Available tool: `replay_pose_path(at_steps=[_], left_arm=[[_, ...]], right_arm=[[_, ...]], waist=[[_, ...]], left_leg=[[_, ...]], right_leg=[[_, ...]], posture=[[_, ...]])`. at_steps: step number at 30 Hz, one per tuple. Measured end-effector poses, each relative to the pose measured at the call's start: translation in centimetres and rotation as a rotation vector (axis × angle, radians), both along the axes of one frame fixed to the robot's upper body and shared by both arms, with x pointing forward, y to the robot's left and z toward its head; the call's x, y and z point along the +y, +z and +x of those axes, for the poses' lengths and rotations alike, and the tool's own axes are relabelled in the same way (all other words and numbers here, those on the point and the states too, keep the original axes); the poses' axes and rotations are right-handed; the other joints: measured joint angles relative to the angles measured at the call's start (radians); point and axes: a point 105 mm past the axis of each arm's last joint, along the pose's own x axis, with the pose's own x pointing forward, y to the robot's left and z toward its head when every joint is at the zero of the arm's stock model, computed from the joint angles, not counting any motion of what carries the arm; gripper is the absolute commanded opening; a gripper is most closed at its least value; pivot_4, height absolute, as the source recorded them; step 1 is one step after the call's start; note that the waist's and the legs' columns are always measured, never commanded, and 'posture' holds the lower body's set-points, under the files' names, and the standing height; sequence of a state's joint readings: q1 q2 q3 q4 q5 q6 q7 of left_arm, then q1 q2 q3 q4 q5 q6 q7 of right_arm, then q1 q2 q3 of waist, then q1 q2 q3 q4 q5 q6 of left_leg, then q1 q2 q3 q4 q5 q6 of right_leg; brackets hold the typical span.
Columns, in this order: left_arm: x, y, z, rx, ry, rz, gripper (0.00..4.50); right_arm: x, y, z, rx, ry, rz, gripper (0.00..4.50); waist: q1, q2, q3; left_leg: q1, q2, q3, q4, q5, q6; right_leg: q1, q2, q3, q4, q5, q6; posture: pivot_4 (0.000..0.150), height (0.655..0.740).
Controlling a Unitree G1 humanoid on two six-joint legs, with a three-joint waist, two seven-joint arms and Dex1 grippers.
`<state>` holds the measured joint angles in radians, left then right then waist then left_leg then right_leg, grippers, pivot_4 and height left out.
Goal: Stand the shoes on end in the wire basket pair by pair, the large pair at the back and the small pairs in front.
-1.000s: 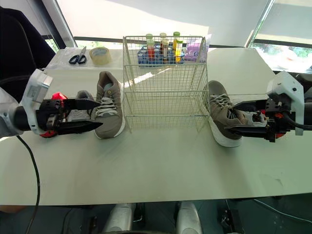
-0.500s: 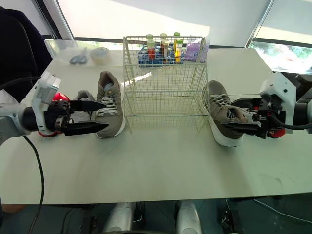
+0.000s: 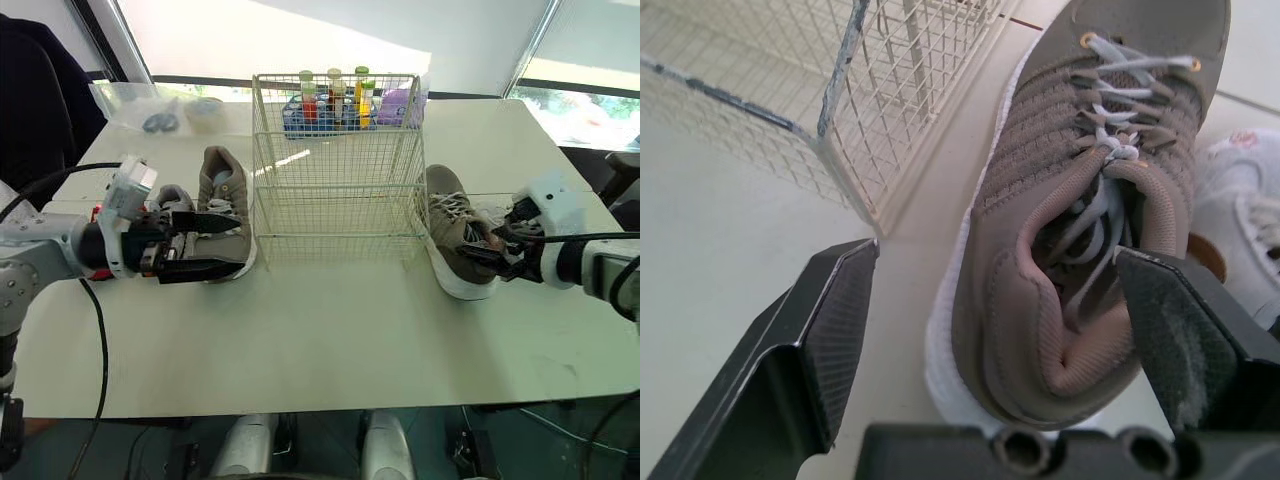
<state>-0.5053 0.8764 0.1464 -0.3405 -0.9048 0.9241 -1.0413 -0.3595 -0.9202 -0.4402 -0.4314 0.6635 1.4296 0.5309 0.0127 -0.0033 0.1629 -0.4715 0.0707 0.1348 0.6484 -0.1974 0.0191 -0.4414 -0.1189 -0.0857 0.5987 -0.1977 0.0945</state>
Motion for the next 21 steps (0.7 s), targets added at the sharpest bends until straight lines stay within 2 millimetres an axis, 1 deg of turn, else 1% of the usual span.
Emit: replay_pose_path(at_steps=[5, 7, 9, 13, 15, 17, 20, 21], left_arm=[[-0.4, -0.2, 0.1, 0.001, -0.014, -0.010, 4.48], [-0.4, -0.2, 0.1, -0.001, -0.014, -0.010, 4.48], [-0.4, -0.2, 0.1, -0.001, -0.014, -0.009, 4.48], [-0.4, -0.2, 0.1, -0.002, -0.014, -0.009, 4.48], [-0.4, -0.2, 0.1, -0.003, -0.013, -0.008, 4.48], [-0.4, -0.2, 0.1, -0.005, -0.012, -0.008, 4.48], [-0.4, -0.2, 0.2, -0.013, -0.009, -0.008, 4.48], [-0.5, -0.3, 0.3, -0.013, -0.009, -0.007, 4.48]], right_arm=[[-0.3, -0.7, -0.1, -0.035, -0.143, -0.021, 4.06], [-0.6, -1.3, -0.1, -0.045, -0.187, -0.030, 4.06], [-0.4, -1.7, 0.1, -0.059, -0.201, -0.006, 4.06], [-0.6, -0.5, 0.3, -0.117, -0.217, 0.006, 4.06], [-0.8, -0.4, 0.3, -0.122, -0.225, 0.003, 4.06], [-0.8, -0.7, 0.2, -0.110, -0.228, 0.006, 4.06], [-0.4, -2.1, 0.0, -0.065, -0.243, 0.069, 4.06], [-0.4, -2.2, -0.1, -0.063, -0.249, 0.082, 4.06]], waist=[[0.003, -0.001, -0.001], [0.002, -0.002, -0.001], [-0.001, -0.001, -0.001], [-0.002, 0.000, -0.001], [-0.002, 0.000, -0.001], [-0.001, 0.000, -0.001], [0.000, -0.001, -0.001], [-0.001, 0.000, -0.001]], left_leg=[[-0.001, 0.000, 0.000, 0.001, -0.001, -0.001], [-0.001, -0.001, 0.000, 0.001, -0.001, -0.002], [-0.001, -0.001, 0.000, 0.001, -0.001, -0.001], [-0.001, 0.000, 0.000, 0.000, 0.000, 0.000], [-0.001, 0.000, 0.000, 0.000, 0.000, 0.000], [-0.001, 0.000, 0.001, 0.000, 0.000, 0.000], [-0.001, 0.000, 0.001, 0.000, 0.000, 0.000], [0.000, 0.000, 0.001, 0.000, 0.000, 0.000]], right_leg=[[0.000, 0.000, 0.000, 0.000, 0.000, 0.000], [0.001, 0.000, 0.000, -0.001, 0.000, 0.000], [0.000, 0.000, 0.000, 0.000, 0.000, 0.000], [0.000, 0.000, 0.000, 0.000, 0.000, 0.000], [0.000, 0.000, 0.000, 0.000, 0.000, 0.001], [0.000, 0.000, 0.000, 0.000, 0.000, 0.000], [0.001, 0.000, 0.000, 0.000, 0.000, 0.000], [0.001, 0.000, 0.000, 0.000, 0.000, 0.000]], posture=[[0.150, 0.7400], [0.150, 0.7400], [0.150, 0.7400], [0.150, 0.7400], [0.150, 0.7400], [0.150, 0.7400], [0.150, 0.7400], [0.150, 0.7400]])
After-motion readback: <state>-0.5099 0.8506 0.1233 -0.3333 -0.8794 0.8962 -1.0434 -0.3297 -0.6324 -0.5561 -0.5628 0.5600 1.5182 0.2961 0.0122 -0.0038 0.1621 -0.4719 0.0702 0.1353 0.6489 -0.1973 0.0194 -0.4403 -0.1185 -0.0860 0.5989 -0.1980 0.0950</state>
